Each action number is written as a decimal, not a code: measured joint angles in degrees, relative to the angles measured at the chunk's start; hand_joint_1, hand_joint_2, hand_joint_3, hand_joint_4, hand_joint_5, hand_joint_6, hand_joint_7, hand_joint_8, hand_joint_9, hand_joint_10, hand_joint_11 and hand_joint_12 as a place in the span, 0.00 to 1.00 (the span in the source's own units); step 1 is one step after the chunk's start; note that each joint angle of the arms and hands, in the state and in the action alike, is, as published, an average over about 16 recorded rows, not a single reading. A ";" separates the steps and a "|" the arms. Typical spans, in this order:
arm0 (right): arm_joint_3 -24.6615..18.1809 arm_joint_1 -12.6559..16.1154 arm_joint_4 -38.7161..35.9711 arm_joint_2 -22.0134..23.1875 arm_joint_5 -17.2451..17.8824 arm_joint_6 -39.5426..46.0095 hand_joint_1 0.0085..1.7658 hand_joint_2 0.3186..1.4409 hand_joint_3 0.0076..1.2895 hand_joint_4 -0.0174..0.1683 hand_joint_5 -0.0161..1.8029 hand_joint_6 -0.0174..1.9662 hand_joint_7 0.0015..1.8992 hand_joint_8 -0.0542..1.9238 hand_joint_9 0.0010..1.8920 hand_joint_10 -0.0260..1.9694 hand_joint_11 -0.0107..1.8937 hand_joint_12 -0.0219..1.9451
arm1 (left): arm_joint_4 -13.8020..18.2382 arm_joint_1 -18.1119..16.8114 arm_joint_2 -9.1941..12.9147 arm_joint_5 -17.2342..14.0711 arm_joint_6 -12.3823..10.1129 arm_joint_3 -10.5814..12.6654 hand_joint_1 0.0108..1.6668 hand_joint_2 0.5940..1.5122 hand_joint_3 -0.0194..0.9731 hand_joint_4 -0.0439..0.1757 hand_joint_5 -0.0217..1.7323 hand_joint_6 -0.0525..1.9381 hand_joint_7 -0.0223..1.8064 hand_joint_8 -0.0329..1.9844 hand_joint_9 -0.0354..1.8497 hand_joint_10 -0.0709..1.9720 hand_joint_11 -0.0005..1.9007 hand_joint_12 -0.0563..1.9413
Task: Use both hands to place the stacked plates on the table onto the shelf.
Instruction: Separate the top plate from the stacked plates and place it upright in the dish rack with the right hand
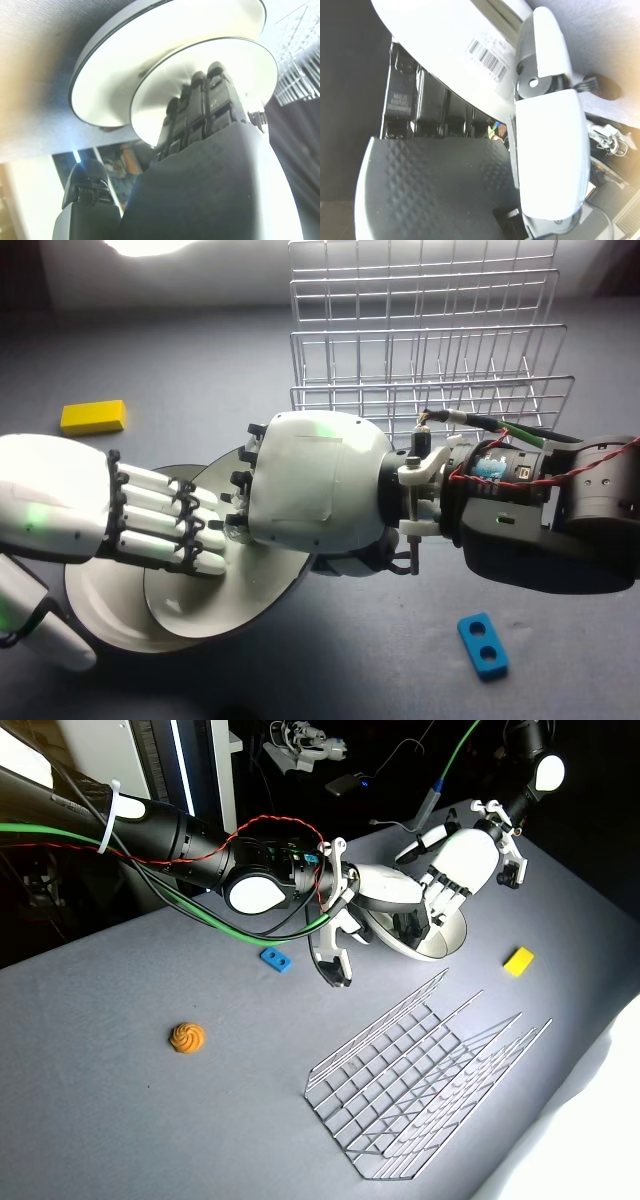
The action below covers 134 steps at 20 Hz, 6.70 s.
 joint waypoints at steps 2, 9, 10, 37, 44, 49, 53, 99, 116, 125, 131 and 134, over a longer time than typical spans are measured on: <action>-0.12 0.01 0.01 0.04 0.20 0.02 0.64 0.61 0.01 0.07 0.46 0.17 0.49 0.20 0.60 0.02 0.45 0.47 | 0.00 -0.59 0.40 -0.22 -0.21 0.24 0.00 0.61 0.04 0.21 0.02 0.03 0.02 0.02 0.03 0.04 0.01 0.02; -2.72 0.69 0.31 1.80 -0.36 1.35 0.64 0.59 0.01 0.07 0.48 0.21 0.50 0.28 0.65 0.02 0.49 0.47 | -0.06 -3.00 2.84 -0.82 -1.65 0.94 0.00 0.62 0.04 0.21 0.02 0.03 0.02 0.02 0.03 0.04 0.01 0.02; -3.34 0.89 0.46 2.26 -0.56 1.60 0.64 0.59 0.01 0.07 0.48 0.22 0.51 0.28 0.65 0.02 0.49 0.47 | -0.10 -3.34 3.29 -0.82 -1.93 0.99 0.00 0.62 0.04 0.21 0.02 0.03 0.02 0.02 0.03 0.04 0.01 0.02; -15.86 14.50 25.27 16.68 -4.49 7.83 0.69 0.59 0.01 0.08 0.55 0.46 0.55 0.43 0.66 0.02 0.49 0.52 | 3.03 -9.57 12.21 1.06 -10.11 -0.09 0.00 0.62 0.04 0.22 0.02 0.03 0.02 0.02 0.03 0.04 0.01 0.02; -13.43 16.54 26.54 17.22 -2.64 14.98 0.69 0.59 0.01 0.10 0.55 0.50 0.54 0.45 0.65 0.02 0.48 0.55 | 3.46 -9.71 12.46 1.10 -10.05 -0.22 0.00 0.62 0.04 0.21 0.02 0.03 0.02 0.02 0.03 0.04 0.01 0.02; -10.83 17.80 25.38 17.41 -2.31 21.08 0.69 0.59 0.01 0.10 0.54 0.52 0.54 0.45 0.65 0.02 0.47 0.56 | 3.46 -9.71 12.51 1.14 -9.97 -0.27 0.00 0.62 0.04 0.21 0.03 0.03 0.03 0.02 0.03 0.04 0.01 0.02; -8.60 18.84 23.20 17.63 -2.95 26.37 0.69 0.59 0.01 0.09 0.54 0.52 0.54 0.45 0.66 0.02 0.47 0.56 | 3.45 -9.71 12.51 1.15 -9.91 -0.28 0.00 0.62 0.04 0.21 0.03 0.03 0.03 0.02 0.03 0.04 0.01 0.02; 12.30 23.49 -14.06 18.16 -11.44 81.15 0.69 0.59 0.01 0.14 0.53 0.53 0.56 0.44 0.67 0.02 0.46 0.58 | 5.92 -4.61 7.01 9.04 -8.38 -1.03 0.00 0.63 0.04 0.22 0.02 0.03 0.02 0.02 0.03 0.04 0.01 0.02; 17.00 21.24 -18.19 14.72 -12.10 91.86 0.69 0.60 0.01 0.18 0.52 0.51 0.56 0.45 0.69 0.02 0.48 0.58 | 4.42 -0.47 5.82 10.76 -7.76 1.07 0.00 0.64 0.04 0.22 0.02 0.03 0.01 0.01 0.03 0.04 0.01 0.02; 19.87 18.70 -17.60 12.83 -11.81 94.45 0.69 0.61 0.01 0.19 0.52 0.51 0.55 0.46 0.69 0.02 0.47 0.58 | 4.11 0.19 5.90 10.18 -7.73 1.34 0.00 0.63 0.03 0.22 0.02 0.03 0.01 0.01 0.03 0.04 0.01 0.02; 21.70 16.75 -16.61 11.62 -10.76 95.00 0.69 0.61 0.01 0.19 0.52 0.51 0.56 0.45 0.69 0.02 0.47 0.58 | 4.17 0.42 6.21 9.61 -7.73 1.37 0.00 0.63 0.03 0.22 0.02 0.03 0.01 0.01 0.03 0.04 0.01 0.02; 22.50 15.80 -16.10 11.13 -10.13 95.07 0.69 0.61 0.01 0.19 0.52 0.51 0.56 0.45 0.68 0.02 0.47 0.57 | 4.34 0.45 6.37 9.33 -7.73 1.34 0.00 0.63 0.04 0.22 0.02 0.03 0.01 0.01 0.03 0.04 0.01 0.02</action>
